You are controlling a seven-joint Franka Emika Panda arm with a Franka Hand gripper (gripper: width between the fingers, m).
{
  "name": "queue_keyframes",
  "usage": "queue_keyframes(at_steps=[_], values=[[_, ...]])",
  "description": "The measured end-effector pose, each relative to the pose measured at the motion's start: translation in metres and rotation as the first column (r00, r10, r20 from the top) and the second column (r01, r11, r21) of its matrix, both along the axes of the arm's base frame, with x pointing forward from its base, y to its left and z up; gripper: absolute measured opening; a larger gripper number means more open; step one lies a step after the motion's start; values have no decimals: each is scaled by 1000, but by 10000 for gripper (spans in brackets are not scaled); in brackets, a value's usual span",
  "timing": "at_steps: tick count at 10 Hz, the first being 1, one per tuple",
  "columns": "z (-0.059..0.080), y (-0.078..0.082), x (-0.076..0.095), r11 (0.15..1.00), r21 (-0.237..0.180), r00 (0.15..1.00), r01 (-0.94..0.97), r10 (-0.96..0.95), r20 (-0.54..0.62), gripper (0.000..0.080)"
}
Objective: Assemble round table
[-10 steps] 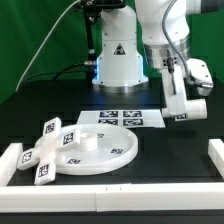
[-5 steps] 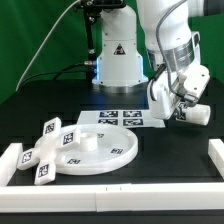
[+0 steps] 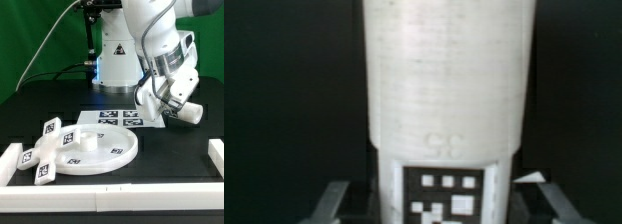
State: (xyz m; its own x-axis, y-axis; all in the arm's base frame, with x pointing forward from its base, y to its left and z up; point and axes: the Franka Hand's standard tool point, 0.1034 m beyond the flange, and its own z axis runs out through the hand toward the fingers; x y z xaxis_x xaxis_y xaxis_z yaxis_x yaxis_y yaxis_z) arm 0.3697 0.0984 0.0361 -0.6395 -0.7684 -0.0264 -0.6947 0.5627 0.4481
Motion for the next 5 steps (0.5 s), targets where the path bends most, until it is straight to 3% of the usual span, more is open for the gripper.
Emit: queue_keyframes(at_steps=[5], values=[[-18, -3, -5, 999, 11, 999, -44, 45, -19, 314]])
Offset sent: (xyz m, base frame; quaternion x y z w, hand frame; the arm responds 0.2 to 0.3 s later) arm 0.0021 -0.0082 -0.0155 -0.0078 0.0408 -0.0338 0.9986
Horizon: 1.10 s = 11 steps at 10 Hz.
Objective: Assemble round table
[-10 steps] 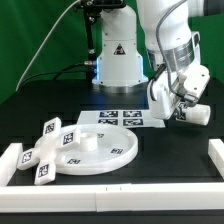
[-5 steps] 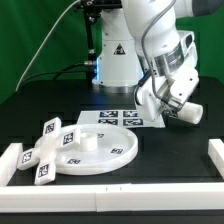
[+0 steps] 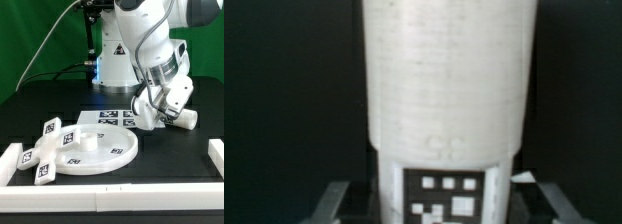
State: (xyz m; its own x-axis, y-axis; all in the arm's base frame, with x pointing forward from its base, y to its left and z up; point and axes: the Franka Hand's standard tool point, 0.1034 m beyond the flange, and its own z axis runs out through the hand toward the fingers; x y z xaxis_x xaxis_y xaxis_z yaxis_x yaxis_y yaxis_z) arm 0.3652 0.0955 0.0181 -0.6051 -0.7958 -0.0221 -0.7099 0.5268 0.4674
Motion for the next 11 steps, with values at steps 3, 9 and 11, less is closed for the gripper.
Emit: queue_keyframes(at_steps=[3, 9, 11], values=[[0, 0, 0, 1000, 8, 1000, -19, 19, 6, 314], [0, 1, -1, 1000, 9, 1000, -21, 21, 6, 648], [0, 1, 0, 1000, 10, 1000, -23, 23, 6, 649]])
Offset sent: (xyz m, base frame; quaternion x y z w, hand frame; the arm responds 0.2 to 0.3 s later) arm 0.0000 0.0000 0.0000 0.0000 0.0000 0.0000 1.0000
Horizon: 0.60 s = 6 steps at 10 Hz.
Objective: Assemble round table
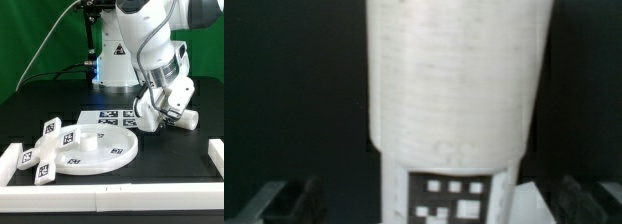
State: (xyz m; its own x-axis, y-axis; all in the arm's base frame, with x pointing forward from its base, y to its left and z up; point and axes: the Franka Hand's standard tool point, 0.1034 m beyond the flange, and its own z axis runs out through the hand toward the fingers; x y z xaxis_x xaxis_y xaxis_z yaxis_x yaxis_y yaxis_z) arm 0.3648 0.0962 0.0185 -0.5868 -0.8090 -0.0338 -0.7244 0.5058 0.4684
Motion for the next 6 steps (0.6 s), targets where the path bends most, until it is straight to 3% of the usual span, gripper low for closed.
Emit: queue_keyframes(at_steps=[2, 4, 6], values=[[32, -2, 12, 997, 67, 999, -45, 43, 33, 649], [57, -11, 28, 992, 96, 992, -81, 71, 102, 649], [57, -10, 28, 990, 103, 991, -93, 82, 106, 649]])
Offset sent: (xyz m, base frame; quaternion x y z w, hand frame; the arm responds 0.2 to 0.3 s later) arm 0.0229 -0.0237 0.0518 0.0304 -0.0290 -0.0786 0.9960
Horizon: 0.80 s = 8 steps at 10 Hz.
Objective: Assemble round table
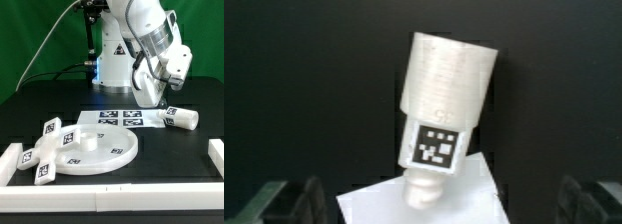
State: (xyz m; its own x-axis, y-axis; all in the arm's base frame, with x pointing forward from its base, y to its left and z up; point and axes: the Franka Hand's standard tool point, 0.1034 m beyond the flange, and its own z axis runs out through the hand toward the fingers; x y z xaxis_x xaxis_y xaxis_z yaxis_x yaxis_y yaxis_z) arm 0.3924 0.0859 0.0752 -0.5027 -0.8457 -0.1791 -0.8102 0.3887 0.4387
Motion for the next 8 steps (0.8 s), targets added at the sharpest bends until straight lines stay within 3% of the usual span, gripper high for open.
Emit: queue_keyframes(at_steps=[3, 4, 6, 7, 8], values=[[-2, -2, -1, 1000, 2, 1000, -7, 7, 0, 649], [-4, -13, 2, 994, 38, 994, -107, 105, 35, 649], [11, -39, 38, 966, 75, 961, -246, 233, 145, 649], [16, -42, 55, 937, 77, 926, -340, 319, 199, 649], [11, -42, 59, 922, 80, 910, -379, 355, 215, 649]])
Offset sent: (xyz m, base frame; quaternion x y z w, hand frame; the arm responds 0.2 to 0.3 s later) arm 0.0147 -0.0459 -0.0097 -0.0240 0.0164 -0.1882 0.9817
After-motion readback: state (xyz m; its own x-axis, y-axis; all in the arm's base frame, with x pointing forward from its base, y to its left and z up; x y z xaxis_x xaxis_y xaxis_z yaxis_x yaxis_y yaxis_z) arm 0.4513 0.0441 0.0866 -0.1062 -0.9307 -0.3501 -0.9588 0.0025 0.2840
